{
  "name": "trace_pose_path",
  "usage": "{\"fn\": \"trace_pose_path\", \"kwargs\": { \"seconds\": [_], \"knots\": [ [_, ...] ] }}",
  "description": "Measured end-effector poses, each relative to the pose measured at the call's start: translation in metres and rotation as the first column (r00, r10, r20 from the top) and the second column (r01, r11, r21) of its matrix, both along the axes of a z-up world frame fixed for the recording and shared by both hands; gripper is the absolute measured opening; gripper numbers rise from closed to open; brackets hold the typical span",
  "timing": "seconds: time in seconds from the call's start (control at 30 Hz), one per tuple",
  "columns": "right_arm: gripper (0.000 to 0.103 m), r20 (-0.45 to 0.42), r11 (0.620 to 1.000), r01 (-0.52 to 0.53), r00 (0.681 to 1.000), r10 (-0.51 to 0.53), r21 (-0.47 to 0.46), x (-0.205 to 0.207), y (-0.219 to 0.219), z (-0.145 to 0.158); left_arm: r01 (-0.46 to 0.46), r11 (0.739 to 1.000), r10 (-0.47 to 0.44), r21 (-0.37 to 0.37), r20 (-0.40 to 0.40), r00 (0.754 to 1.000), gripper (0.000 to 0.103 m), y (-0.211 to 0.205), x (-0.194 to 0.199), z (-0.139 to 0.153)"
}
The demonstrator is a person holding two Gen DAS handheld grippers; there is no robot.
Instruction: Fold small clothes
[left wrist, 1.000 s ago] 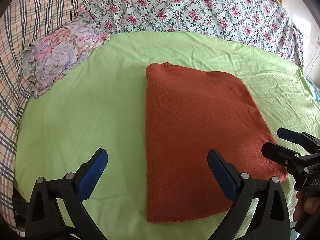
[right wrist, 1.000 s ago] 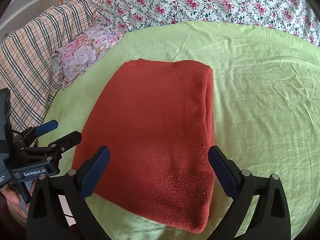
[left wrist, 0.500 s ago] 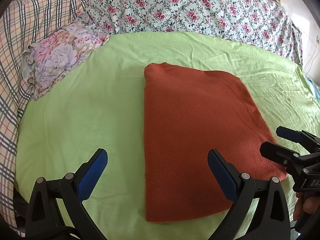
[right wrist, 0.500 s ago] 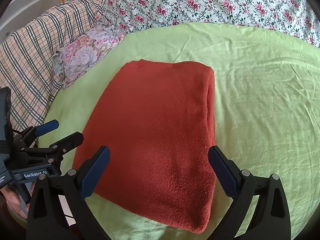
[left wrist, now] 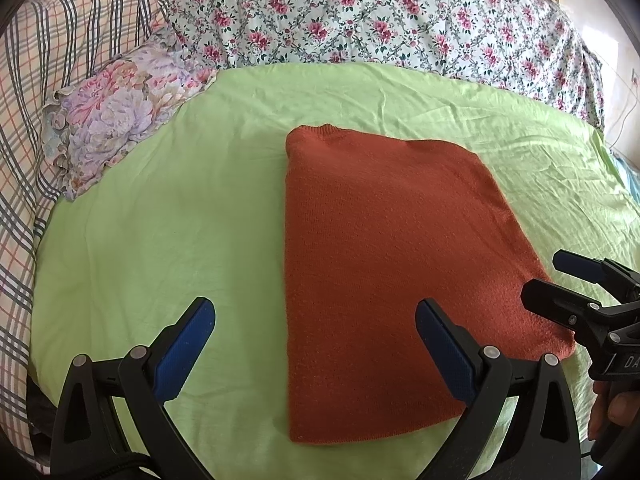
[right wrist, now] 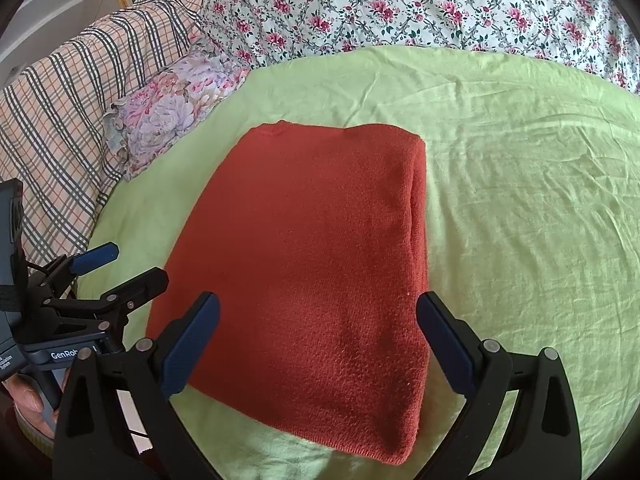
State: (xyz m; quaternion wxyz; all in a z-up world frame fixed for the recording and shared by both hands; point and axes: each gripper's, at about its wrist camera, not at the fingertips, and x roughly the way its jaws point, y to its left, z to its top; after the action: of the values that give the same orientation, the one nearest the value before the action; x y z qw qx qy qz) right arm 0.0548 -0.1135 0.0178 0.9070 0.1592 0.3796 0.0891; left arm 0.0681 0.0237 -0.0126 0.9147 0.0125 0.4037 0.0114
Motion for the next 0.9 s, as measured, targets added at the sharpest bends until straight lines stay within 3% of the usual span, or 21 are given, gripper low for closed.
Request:
{"fn": "trace_pose_path", "kwargs": {
  "seconds": [0.9],
  "knots": [
    [0.098,-0.002,1.000,0.000,1.000,0.000,0.002,-0.0001,-0.0009,0.0004,0.005,1.000,-0.005,0.002,-0.003,1.000,0.101,-0.0008,0.0006,0.0000]
  ]
}}
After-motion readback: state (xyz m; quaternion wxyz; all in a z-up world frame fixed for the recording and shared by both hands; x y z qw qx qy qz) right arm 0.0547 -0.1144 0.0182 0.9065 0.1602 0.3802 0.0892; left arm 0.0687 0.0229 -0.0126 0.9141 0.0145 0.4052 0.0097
